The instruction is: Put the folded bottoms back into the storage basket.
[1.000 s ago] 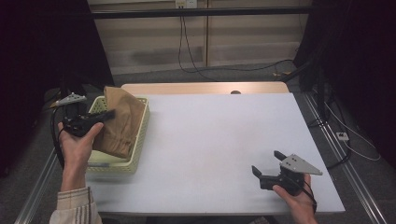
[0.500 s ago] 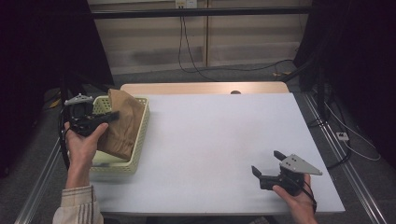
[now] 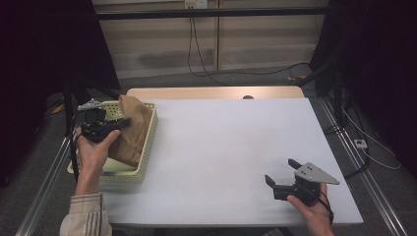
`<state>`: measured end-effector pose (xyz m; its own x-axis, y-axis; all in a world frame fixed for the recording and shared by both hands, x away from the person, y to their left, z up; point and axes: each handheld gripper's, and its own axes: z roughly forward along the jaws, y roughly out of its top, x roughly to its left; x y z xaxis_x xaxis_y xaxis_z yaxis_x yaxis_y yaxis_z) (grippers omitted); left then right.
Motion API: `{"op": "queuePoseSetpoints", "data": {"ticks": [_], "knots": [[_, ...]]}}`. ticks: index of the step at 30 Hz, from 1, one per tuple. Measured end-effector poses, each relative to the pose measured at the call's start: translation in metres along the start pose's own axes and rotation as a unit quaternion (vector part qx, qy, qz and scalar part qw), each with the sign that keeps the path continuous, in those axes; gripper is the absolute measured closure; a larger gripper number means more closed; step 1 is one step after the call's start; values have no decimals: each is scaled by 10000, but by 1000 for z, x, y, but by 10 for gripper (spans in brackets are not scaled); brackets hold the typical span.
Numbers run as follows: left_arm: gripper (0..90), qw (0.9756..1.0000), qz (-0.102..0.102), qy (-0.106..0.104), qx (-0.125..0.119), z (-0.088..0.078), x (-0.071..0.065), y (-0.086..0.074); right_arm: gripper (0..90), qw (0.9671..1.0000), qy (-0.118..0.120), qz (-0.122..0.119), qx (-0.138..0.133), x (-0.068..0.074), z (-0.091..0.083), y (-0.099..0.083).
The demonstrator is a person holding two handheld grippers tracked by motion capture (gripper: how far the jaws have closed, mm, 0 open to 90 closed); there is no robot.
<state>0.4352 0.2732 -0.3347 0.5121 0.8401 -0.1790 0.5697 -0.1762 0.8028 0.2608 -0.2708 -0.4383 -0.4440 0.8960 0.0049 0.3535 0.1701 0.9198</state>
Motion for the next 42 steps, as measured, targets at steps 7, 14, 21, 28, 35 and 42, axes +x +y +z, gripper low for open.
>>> {"op": "queuePoseSetpoints", "data": {"ticks": [7,14,21,28,35,42], "knots": [[861,9999,-36,-30,120,5,6,-4,35,10000,1,-2,-2,0,0,0],[860,9999,-73,-21,97,7,12,-7,35,10000,0,-6,3,0,0,0],[859,9999,-82,57,80,8,17,-10,35,10000,0,-8,2,0,0,0],[859,10000,-30,10,42,10,19,-11,35,10000,9,-18,7,1,0,0],[857,9997,-65,236,92,12,28,-14,35,10000,16,-17,0,0,0,0],[855,9979,-249,527,268,8,44,-23,35,10000,22,-16,10,0,0,0]]}}
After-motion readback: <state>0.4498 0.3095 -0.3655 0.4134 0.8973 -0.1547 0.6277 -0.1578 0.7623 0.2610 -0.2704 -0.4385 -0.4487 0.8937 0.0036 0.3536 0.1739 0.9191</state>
